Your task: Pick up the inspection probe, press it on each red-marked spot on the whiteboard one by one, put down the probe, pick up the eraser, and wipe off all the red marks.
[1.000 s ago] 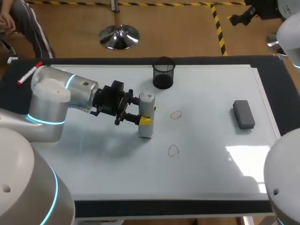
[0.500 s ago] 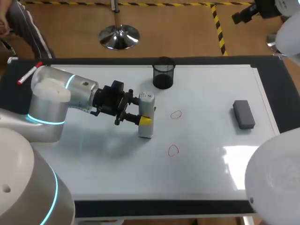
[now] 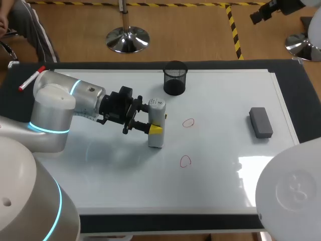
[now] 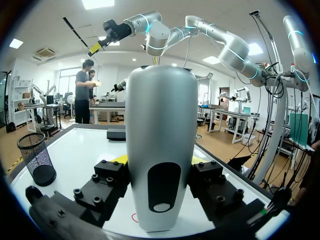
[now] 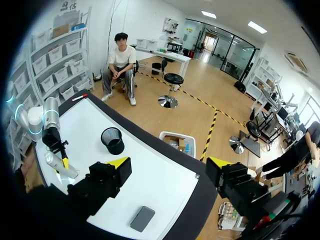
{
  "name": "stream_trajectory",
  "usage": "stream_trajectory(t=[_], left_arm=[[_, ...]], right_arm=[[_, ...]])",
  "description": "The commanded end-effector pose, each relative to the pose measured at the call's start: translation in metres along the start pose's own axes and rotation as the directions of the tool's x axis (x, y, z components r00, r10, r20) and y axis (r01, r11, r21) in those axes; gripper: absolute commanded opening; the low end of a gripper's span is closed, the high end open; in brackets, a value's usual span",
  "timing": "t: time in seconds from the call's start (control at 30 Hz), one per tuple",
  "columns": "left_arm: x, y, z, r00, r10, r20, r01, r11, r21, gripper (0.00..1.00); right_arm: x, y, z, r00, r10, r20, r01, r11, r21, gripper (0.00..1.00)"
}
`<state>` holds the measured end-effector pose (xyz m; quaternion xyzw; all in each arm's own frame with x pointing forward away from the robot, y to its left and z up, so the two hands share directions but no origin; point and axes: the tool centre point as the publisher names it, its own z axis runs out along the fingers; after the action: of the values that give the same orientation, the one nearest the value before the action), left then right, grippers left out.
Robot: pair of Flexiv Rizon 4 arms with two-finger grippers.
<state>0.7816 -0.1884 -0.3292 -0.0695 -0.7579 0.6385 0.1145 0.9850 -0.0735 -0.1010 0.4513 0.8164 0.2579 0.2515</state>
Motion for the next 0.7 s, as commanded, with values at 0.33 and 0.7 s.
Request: stream_trajectory(t=[0.33, 0.7], left_arm=[[0.0009, 0.0094, 0.0023, 1.0, 0.0, -0.001, 0.0, 1.0, 0.004, 0.0], [0.0009, 0.0094, 0.0023, 1.0, 0.0, -0.001, 0.0, 1.0, 0.004, 0.0]], right_arm=[[0.0005, 0.0031, -0.003, 1.0, 0.0, 0.001, -0.001, 0.992, 0.123, 1.0], [0.0031, -0.0008, -0.0117, 0.998, 0.042, 0.039, -0.047, 0.989, 0.143, 1.0]])
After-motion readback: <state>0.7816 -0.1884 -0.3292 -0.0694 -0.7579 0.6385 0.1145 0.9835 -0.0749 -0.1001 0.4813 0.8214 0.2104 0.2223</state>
